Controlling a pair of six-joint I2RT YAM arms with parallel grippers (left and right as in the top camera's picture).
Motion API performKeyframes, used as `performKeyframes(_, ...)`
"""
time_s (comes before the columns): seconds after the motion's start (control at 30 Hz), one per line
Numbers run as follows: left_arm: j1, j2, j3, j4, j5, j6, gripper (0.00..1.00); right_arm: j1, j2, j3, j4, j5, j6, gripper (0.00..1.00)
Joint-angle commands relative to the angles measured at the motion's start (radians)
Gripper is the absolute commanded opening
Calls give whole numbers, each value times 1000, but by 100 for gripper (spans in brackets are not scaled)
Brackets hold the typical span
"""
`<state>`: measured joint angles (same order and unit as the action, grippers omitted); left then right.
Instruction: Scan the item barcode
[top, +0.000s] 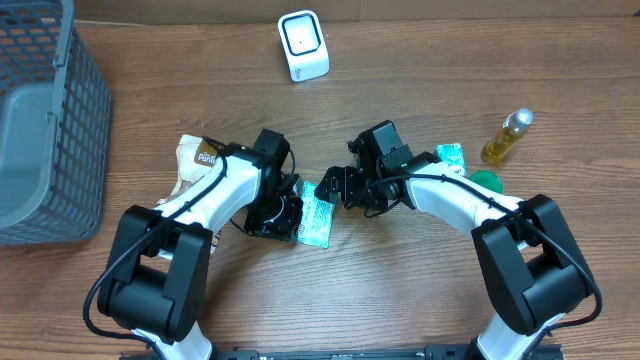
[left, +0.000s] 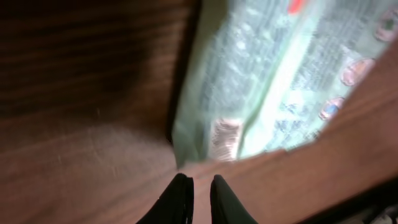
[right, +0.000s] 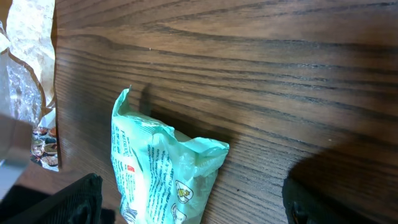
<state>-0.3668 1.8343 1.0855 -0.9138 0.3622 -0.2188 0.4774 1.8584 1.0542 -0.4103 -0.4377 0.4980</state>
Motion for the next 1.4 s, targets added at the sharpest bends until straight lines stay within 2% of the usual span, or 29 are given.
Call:
performKeyframes(0.0,-2,-15,-43,54,-32,-57,15,-2,16,-7,5,6,-2,90)
performKeyframes(0.13,-2,-15,-71,124,-37,-78,16,-2,16,-7,5,-14,-2,90)
performKeyframes(0.33,0,-15,-73,142,-89,-129,16,-2,16,-7,10,-89,-2,89)
performKeyframes(0.83,0,-15,-73,140,-89,-129,17,-2,19,-8,46,-77,55,68)
performKeyframes(0.97,0,-15,-73,137,-89,-129,17,-2,50,-8,50,-34,85,67)
performKeyframes(1.23,0,-15,-73,136,-89,-129,17,-3,138,-8,111,-79,80,67)
performKeyframes(1.37,0,-15,-73,134,-89,-129,17,-3,138,-8,121,-104,77,62)
